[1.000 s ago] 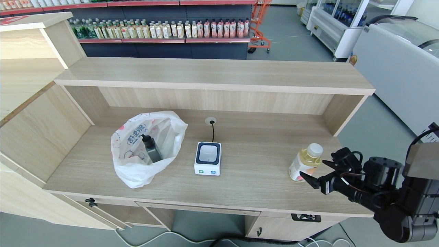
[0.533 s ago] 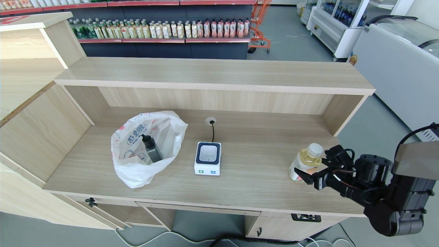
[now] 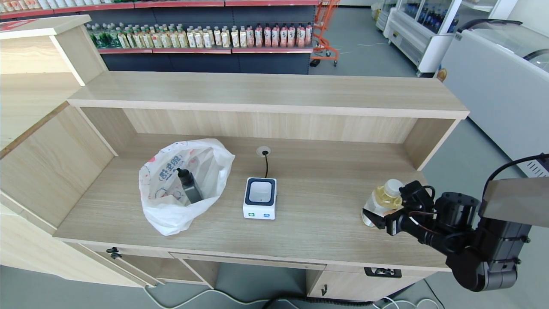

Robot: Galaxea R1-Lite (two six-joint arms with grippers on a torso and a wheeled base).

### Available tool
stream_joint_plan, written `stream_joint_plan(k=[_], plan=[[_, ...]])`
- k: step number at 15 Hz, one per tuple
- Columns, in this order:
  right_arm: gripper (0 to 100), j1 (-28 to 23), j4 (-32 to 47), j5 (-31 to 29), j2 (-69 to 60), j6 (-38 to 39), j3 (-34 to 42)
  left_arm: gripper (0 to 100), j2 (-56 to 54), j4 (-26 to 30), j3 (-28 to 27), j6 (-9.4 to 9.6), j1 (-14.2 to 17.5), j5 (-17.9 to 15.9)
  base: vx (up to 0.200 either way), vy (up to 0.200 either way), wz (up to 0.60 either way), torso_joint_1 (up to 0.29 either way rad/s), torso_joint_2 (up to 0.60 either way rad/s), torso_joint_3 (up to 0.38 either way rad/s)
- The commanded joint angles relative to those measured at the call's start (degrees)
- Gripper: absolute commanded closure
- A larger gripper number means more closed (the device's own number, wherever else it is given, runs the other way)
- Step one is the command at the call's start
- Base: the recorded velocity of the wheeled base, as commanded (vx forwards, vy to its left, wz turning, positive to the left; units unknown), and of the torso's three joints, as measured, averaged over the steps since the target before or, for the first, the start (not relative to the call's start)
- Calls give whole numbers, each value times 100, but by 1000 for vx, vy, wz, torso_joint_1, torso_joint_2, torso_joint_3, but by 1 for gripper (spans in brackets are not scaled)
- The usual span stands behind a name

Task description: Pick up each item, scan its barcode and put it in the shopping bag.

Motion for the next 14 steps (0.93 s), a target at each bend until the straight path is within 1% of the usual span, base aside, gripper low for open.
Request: stream_joint_plan(k=[1,4,5,9,12,14], plan=[[0,42,-8,3,118,-4,-175,0,-2,-2,0,-2,-2,1,0,0,0,0,0,0],[0,42,-8,3,232,-13,-342,0,-2,-2,0,-2,-2,1,0,0,0,0,0,0],[100,51,-8,3,259,-13,-403,0,-2,-2,0,-2,-2,1,0,0,0,0,0,0],[100,69,-8,12,364,-56,-623,0,-2,-2,0,-2,-2,1,0,0,0,0,0,0],[100,69,-8,12,364,-74,-632,0,-2,-2,0,-2,-2,1,0,0,0,0,0,0],[100,51,-8,12,364,-311,-606,0,-2,-2,0,-2,-2,1,0,0,0,0,0,0]])
